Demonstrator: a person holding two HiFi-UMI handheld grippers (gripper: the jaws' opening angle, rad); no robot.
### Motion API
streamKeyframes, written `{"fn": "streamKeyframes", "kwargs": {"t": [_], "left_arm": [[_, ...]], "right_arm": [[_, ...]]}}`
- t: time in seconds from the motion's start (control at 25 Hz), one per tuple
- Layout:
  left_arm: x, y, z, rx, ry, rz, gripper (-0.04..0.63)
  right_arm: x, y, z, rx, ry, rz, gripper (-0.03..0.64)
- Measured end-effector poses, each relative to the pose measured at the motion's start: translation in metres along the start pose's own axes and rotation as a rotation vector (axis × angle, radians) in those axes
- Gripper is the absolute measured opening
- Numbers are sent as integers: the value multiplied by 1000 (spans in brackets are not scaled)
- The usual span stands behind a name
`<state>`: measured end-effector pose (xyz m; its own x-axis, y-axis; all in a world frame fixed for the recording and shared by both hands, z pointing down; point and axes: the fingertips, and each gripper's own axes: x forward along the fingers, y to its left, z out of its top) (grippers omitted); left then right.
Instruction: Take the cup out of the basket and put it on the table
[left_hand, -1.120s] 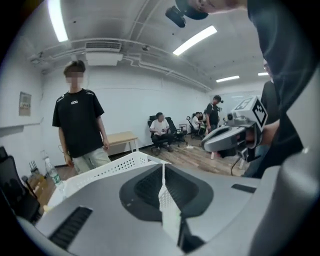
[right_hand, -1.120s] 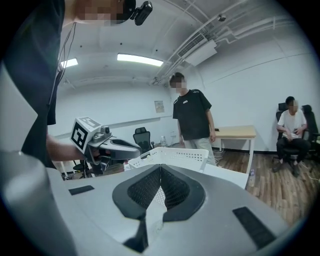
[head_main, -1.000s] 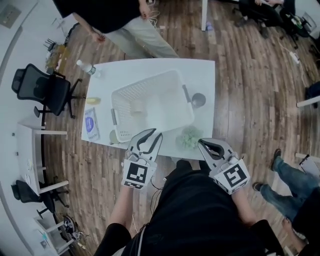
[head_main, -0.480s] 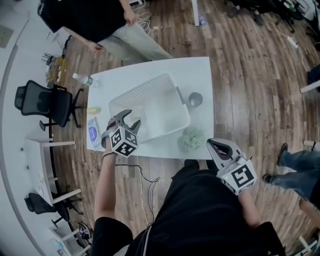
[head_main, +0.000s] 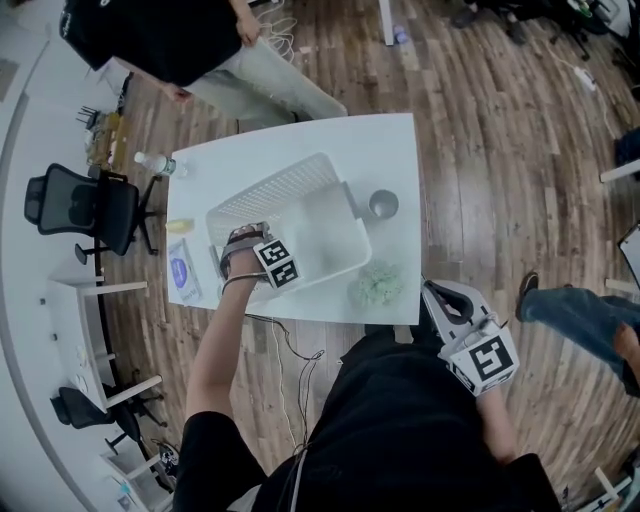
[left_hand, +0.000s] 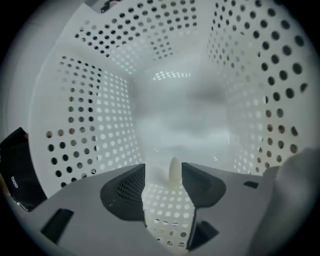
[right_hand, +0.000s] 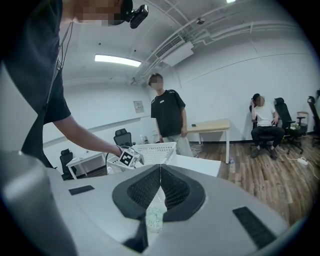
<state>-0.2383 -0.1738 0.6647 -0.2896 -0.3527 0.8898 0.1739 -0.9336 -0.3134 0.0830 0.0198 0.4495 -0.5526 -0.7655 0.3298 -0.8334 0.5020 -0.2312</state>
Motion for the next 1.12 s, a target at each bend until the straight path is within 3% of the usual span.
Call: {"fn": "streamKeyframes", "kwargs": {"t": [0.16,0.24,0.28,0.36,0.64,0.84,1.12], "left_arm": [[36,-10,-14,36,105,-33,234],[46,-9,-20,43,128,-6,224],[48,-6,-21,45,132,24,188],[48,3,-21,38,126,81,110],[33,32,-16,-58,57,189,18],[12,39,-14,-206,-42,202,17],[-60,55,-3,-590,-306,168,16]], "right_arm": [[-4,-14,2,16,7,-33,25],[-6,-21,1,21,15,-44,25],[-7,-24,0,22,18,-47,25],[-9,-29,-1,22,22,-50,25],[-4,-30,5,10,19,-28,25],[-4,-26,5,-1,10,-11,25],[-3,-19,9,-28,-10,16,25]]}}
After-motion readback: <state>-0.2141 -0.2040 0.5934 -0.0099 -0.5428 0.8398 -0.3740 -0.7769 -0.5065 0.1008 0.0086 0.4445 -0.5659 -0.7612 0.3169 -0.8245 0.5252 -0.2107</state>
